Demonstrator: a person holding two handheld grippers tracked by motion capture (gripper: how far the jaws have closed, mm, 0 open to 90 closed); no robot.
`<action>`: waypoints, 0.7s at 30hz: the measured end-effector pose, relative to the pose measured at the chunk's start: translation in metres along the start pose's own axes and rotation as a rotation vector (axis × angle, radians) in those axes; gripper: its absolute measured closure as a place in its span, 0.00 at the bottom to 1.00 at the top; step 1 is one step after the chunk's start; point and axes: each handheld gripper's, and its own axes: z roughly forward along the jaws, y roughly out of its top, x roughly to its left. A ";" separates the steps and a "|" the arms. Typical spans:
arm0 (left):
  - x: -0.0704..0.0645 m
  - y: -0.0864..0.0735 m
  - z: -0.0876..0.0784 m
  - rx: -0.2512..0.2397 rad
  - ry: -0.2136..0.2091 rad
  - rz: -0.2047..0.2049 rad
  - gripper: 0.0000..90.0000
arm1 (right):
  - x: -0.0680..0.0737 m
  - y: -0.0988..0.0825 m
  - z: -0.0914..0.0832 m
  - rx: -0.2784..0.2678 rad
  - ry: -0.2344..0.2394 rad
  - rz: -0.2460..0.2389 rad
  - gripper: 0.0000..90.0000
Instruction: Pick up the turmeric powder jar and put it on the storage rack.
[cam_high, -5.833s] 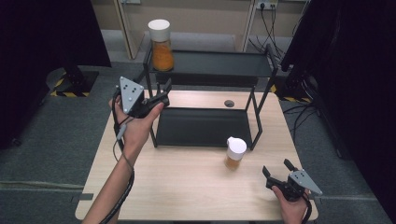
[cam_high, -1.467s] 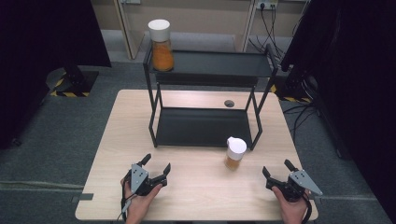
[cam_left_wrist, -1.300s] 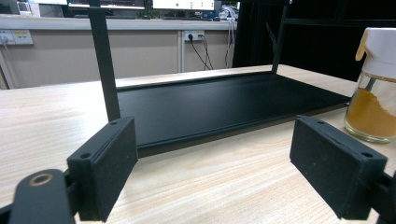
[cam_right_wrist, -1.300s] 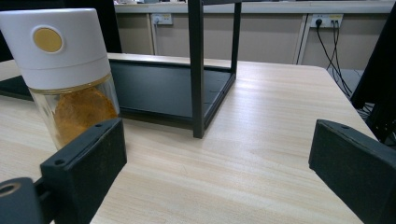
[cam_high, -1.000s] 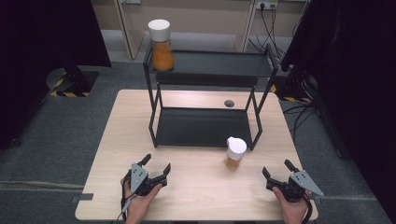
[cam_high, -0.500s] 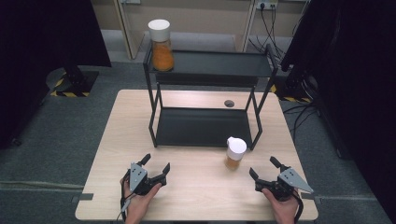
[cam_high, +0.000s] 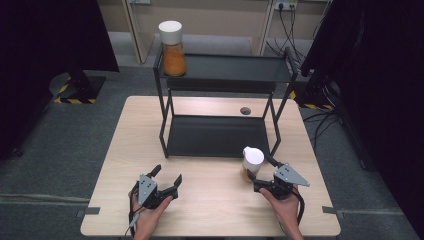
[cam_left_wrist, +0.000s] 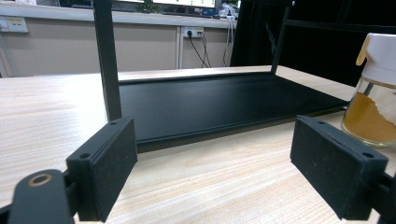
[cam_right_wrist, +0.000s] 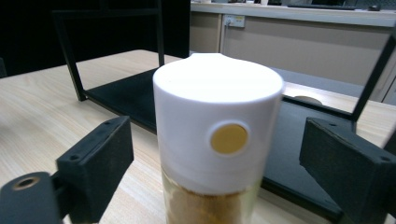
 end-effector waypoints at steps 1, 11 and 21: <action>0.000 0.000 0.000 -0.001 0.000 0.001 0.16 | 0.000 0.001 0.002 0.005 -0.001 -0.007 0.15; 0.000 0.000 0.000 -0.001 -0.001 0.003 0.16 | -0.001 -0.007 0.016 0.037 -0.006 -0.005 0.24; 0.000 0.000 0.000 -0.002 -0.002 0.004 0.16 | -0.002 -0.011 0.018 0.035 0.012 0.013 0.34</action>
